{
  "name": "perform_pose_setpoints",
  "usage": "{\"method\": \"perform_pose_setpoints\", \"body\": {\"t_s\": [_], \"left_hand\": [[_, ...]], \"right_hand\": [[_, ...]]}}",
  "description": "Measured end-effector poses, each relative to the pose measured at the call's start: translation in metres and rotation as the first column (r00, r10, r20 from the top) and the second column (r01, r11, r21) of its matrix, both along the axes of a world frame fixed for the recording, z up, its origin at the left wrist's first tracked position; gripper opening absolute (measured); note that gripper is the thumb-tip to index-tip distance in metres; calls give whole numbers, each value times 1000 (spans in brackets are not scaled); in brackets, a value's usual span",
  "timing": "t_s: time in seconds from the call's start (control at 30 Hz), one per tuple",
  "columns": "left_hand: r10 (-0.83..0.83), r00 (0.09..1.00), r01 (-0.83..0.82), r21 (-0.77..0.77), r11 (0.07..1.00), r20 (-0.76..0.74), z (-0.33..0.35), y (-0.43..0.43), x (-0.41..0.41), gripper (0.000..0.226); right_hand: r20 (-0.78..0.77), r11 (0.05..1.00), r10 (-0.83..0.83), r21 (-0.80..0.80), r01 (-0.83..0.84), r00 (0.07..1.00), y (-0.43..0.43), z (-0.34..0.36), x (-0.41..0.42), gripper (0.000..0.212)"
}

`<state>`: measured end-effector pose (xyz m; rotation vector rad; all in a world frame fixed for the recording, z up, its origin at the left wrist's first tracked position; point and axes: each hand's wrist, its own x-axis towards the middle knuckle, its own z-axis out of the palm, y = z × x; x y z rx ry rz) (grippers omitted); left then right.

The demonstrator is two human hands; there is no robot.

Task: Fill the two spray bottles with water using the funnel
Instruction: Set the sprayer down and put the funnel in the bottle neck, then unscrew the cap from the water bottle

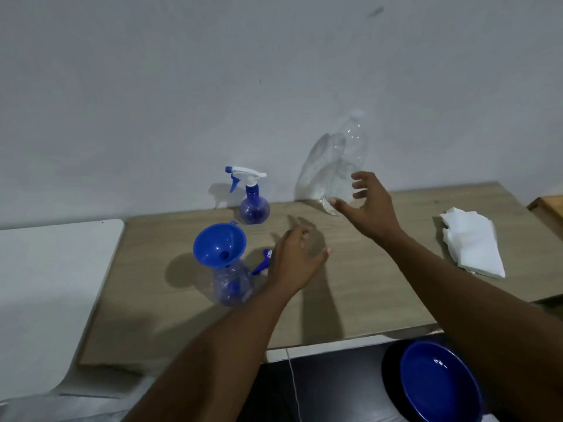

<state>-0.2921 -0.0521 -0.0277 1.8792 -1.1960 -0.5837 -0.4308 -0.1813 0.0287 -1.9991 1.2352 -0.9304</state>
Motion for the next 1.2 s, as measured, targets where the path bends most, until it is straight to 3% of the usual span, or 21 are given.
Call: {"method": "perform_pose_setpoints", "body": {"t_s": [0.27, 0.4, 0.5, 0.63, 0.73, 0.9, 1.2], "left_hand": [[4, 998, 2, 83, 997, -65, 33, -142, -2, 104], [-10, 991, 21, 78, 997, -134, 37, -190, -10, 101], [9, 991, 3, 91, 996, -136, 21, -216, -9, 111], [55, 984, -40, 91, 995, -169, 33, -205, -16, 98], [60, 986, -49, 68, 996, -156, 34, -191, -14, 87], [56, 983, -50, 39, 998, -176, 44, -147, -11, 98], [-87, 989, 93, 47, 995, -122, 50, -51, -4, 106]], "right_hand": [[-25, 981, -20, -193, 15, 999, -112, 67, 9, 77], [-217, 976, 74, -186, -116, 973, -150, 81, 22, 71], [-330, 966, 114, -184, -182, 937, -166, 80, 26, 65], [-312, 935, 90, -300, -187, 946, -157, 81, 27, 45], [-349, 904, 87, -365, -221, 933, -138, 83, 25, 41], [-297, 895, 63, -405, -186, 953, -100, 95, 16, 40], [-308, 891, 65, -410, -194, 949, -14, 93, 14, 41]]}}
